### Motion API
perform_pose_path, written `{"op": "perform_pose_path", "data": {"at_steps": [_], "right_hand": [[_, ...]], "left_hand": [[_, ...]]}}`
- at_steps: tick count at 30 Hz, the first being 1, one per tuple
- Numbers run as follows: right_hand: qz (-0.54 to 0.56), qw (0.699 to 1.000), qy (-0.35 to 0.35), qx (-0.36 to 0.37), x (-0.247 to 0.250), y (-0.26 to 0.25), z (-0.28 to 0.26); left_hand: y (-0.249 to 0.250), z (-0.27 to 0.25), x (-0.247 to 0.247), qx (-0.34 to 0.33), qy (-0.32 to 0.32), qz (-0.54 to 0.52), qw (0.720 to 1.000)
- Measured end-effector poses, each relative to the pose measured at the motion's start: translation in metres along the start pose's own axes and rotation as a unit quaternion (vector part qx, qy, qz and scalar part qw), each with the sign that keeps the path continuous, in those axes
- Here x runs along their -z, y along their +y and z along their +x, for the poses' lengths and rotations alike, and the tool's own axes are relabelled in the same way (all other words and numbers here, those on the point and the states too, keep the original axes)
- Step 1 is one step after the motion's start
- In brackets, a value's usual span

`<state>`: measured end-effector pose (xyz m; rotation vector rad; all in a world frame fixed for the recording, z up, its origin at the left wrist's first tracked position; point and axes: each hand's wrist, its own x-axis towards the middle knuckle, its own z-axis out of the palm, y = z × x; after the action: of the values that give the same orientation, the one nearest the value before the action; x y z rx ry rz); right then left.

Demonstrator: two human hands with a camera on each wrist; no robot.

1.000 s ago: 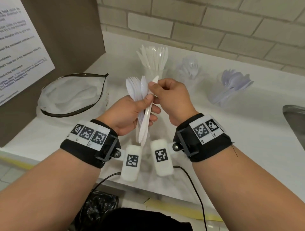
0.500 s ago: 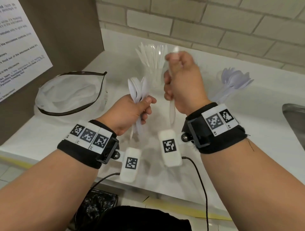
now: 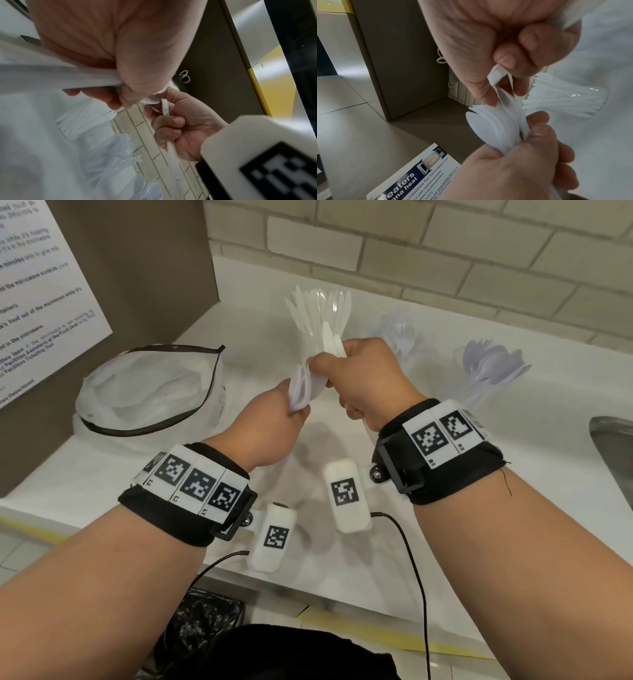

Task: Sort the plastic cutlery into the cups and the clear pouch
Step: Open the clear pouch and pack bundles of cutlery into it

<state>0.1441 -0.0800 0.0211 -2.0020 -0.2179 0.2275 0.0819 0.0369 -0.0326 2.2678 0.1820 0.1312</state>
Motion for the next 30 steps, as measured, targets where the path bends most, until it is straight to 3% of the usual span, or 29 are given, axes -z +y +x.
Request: {"op": "perform_pose_path", "data": {"at_steps": [6, 16, 22, 25, 30], "right_hand": [[-0.037, 0.995, 0.061, 0.067, -0.008, 0.002, 0.008], [0.056, 0.978, 0.166, 0.115, 0.006, -0.017, 0.046], [0.21, 0.93, 0.262, 0.147, 0.035, -0.05, 0.103], [0.295, 0.905, 0.264, 0.156, 0.031, -0.055, 0.133], [0.242, 0.892, 0.293, 0.246, 0.007, -0.042, 0.165]], "left_hand": [[0.002, 0.006, -0.001, 0.013, 0.001, -0.004, 1.0], [-0.011, 0.012, 0.003, 0.052, -0.003, -0.013, 0.999], [-0.024, 0.017, 0.022, 0.117, 0.022, -0.16, 0.98], [-0.027, 0.019, 0.032, 0.127, 0.03, -0.206, 0.97], [-0.035, 0.02, 0.045, 0.124, 0.045, -0.242, 0.961]]}}
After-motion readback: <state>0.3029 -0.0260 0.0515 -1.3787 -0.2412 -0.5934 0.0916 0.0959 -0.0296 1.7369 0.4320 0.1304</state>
